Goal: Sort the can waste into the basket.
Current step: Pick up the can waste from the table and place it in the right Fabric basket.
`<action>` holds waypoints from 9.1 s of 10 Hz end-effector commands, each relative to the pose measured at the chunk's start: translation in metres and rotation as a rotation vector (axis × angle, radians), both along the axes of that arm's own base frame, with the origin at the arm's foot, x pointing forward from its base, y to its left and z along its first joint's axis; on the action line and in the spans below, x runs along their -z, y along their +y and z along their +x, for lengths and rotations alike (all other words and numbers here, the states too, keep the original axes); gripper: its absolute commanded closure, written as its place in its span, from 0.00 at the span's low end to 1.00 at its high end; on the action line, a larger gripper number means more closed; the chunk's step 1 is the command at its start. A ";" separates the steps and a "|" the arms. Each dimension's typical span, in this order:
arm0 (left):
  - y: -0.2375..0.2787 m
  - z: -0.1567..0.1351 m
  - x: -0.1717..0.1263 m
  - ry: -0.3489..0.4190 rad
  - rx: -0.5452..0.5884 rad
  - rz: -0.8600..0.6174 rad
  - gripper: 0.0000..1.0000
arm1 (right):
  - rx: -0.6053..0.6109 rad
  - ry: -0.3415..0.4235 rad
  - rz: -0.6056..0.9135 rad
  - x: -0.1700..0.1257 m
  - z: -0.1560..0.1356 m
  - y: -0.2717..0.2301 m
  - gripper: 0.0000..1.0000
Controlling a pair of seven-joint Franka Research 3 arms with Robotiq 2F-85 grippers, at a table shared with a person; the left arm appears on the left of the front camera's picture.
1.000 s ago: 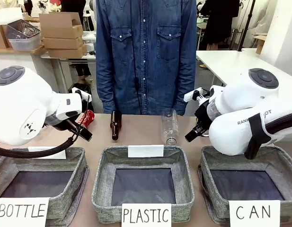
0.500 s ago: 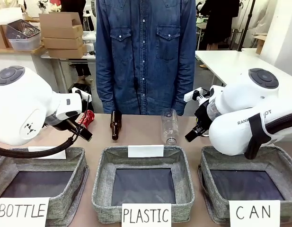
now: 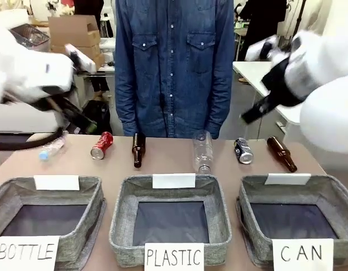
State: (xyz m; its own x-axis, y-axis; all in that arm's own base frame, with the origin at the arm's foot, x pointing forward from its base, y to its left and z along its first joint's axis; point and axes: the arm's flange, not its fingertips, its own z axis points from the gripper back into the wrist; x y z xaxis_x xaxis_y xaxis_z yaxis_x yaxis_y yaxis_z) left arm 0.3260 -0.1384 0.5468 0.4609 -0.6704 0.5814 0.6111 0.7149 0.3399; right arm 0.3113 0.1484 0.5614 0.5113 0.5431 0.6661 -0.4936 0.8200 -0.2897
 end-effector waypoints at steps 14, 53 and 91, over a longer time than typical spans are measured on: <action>0.197 0.033 0.051 0.533 0.414 -1.233 0.00 | 0.155 0.558 1.216 0.001 -0.013 -0.208 0.00; 0.197 0.033 0.051 0.533 0.414 -1.233 0.00 | 0.592 1.004 0.123 0.258 0.348 -0.065 1.00; 0.197 0.033 0.051 0.533 0.414 -1.233 0.00 | 0.160 1.128 1.090 0.051 0.070 -0.176 0.00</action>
